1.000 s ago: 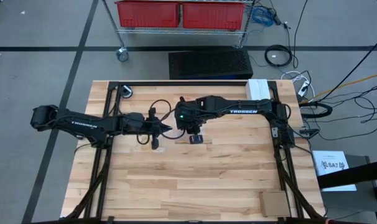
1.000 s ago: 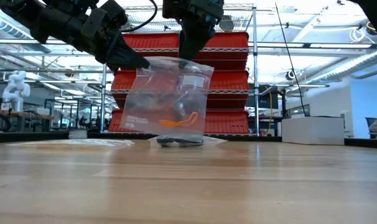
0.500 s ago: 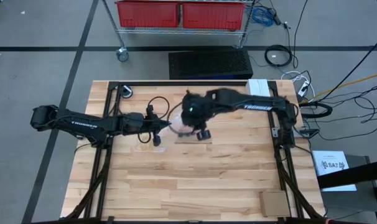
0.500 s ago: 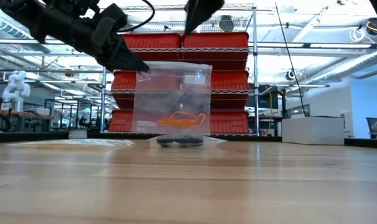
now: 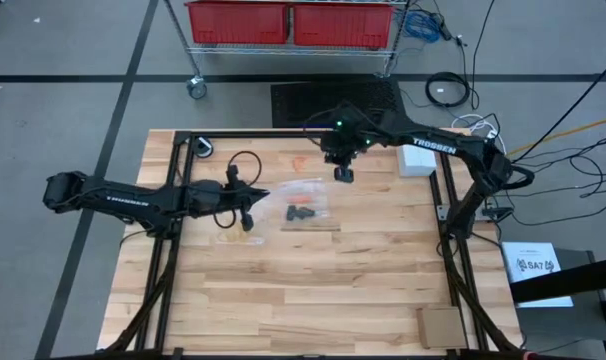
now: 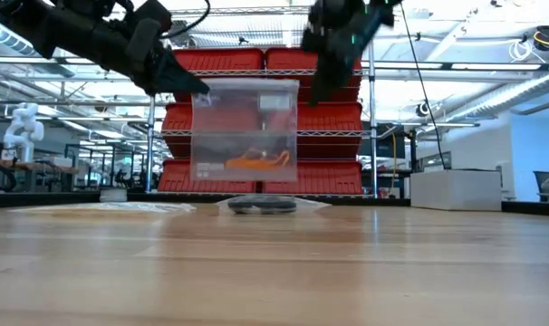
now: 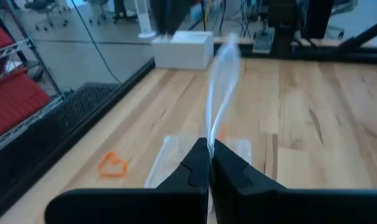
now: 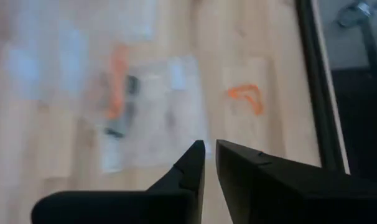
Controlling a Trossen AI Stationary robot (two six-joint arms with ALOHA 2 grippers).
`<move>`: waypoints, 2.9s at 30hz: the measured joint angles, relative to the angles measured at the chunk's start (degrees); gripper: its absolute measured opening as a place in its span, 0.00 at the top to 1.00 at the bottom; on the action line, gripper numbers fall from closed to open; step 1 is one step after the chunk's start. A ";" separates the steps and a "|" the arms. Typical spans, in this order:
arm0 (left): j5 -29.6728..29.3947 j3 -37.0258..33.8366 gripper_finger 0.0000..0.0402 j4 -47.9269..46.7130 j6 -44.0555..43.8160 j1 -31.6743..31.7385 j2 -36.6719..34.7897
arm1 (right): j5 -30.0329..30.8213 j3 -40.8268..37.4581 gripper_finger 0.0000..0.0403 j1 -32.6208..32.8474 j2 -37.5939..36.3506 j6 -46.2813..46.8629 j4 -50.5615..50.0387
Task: Sort rubber bands
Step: Put the orange rubber band on the zip bag
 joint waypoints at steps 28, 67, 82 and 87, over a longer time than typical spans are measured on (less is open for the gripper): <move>-4.78 -0.04 0.99 -1.81 1.26 0.10 -17.02 | -5.78 -6.72 0.61 -7.73 18.15 -17.31 27.60; -6.26 -0.04 0.99 -5.27 1.35 0.09 -17.51 | -3.65 24.70 0.98 -7.59 38.90 -26.53 2.39; -6.21 -0.04 0.99 -5.08 1.80 0.04 -17.92 | -2.71 24.74 0.99 -5.94 29.98 -21.38 -4.57; -6.19 -0.04 0.99 -5.24 1.76 0.04 -17.92 | -4.11 24.70 0.92 -5.63 31.94 -20.20 -3.68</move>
